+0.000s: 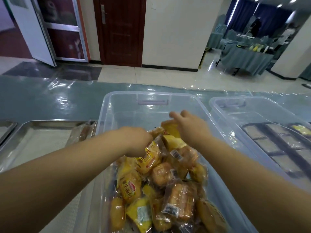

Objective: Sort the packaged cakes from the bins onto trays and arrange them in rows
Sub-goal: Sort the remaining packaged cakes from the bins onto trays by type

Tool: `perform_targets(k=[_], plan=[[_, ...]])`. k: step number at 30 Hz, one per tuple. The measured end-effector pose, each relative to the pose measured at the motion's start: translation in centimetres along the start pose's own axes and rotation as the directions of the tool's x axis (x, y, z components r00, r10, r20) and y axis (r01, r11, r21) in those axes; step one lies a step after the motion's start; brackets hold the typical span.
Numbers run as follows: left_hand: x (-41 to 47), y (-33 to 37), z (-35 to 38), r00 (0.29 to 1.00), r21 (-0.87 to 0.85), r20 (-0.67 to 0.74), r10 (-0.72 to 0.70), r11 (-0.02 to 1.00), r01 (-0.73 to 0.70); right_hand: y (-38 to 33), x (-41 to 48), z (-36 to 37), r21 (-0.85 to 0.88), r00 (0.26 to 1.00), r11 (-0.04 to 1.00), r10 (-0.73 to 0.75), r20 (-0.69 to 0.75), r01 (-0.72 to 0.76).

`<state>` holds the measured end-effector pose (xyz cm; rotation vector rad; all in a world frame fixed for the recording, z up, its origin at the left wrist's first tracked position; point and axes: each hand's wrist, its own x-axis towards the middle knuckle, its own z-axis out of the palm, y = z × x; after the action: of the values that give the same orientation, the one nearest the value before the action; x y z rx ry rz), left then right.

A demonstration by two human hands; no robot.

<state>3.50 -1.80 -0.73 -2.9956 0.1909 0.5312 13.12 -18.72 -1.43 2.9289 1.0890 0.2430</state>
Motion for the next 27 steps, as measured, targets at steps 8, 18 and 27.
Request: perform_targets(k=[8,18,27], plan=[[1.7,-0.5,2.3,0.991,-0.022,0.132,-0.015,1.0,0.018,-1.4,0.0,3.0,-0.076,0.923,0.99,0.139,0.36,-0.119],[2.0,-0.1,3.2,0.984,-0.098,0.176,-0.023,0.994,0.041,-3.9,0.9,4.7,-0.232,0.819,0.923,0.381,0.429,-0.308],[2.3,-0.3,3.3,0.987,-0.124,0.16,-0.035,0.991,0.055,-2.1,1.5,3.5,-0.061,0.818,0.911,0.394,0.42,-0.408]])
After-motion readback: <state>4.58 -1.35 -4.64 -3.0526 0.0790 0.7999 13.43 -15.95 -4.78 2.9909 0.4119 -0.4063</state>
